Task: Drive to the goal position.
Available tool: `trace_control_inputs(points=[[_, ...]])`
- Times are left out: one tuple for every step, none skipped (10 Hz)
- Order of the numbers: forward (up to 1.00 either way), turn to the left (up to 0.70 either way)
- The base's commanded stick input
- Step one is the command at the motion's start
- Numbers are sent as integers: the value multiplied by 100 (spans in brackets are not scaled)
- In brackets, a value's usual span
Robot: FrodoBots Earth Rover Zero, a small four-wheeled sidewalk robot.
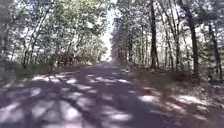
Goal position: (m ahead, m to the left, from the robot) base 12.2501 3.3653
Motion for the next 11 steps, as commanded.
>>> trace_control_inputs(points=[[45, 0], [45, 0], [45, 0], [45, 0], [45, 0], [45, 0], [45, 0], [45, 0], [45, 0], [45, 0], [45, 0]])
